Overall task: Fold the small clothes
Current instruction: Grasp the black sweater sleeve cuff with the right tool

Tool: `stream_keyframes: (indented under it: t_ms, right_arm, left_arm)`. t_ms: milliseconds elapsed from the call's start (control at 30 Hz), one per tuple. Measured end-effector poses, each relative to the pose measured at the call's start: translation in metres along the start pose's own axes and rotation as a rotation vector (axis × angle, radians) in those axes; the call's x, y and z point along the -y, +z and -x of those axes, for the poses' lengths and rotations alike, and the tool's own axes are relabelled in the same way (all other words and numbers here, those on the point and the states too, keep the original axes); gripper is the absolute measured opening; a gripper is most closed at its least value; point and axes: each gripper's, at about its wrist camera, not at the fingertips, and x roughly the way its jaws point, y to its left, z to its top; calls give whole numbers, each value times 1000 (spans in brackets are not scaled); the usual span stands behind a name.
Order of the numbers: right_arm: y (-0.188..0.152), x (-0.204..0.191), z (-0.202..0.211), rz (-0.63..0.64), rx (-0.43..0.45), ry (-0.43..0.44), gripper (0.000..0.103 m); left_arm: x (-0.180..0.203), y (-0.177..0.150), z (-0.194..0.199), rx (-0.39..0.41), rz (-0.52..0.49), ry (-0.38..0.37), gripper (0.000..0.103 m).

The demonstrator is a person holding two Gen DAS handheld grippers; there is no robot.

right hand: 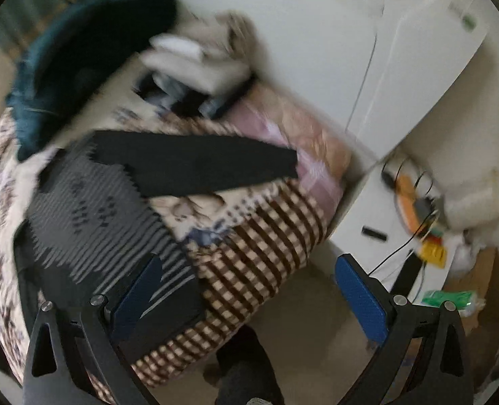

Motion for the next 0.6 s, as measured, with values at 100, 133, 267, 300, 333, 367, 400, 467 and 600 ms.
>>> stream_keyframes:
  t_ms: [100,133,267,300,333,367,400,467,600]
  right_arm:
    - [25,17,-80,-78,-85,-19,103]
    - [33,25,-104,-122,-101,-4,103]
    - [49,50,-176,-289,-154,25,103]
    - [54,56,-196,-324,-149,27,103]
    - [59,59,-215,-352,-139,30,103]
    - [62,60,-227,-365,-132,36,103]
    - [66,63,-247,-397,-124,47,100]
    - [72,68,-276,-464,-130,75,90]
    - [79,77,-316,-596,-76,73,66]
  left_arm:
    - [27,4,-56,-87,-6,14,103]
    - [36,4,-73,-115,-10,18,103]
    - [68,-1,-146,-213,-33,39,103]
    - [74,-1,-165,-234,-38,43,103]
    - [82,-1,-182,-250,-42,47,103]
    - [89,-2,-198,-263,-47,55,103]
    - [96,-3,-214,-273,-52,63,103]
    - [103,-5,-239,-286,-58,77,103]
    - [120,4,-280,-310,-53,78,103]
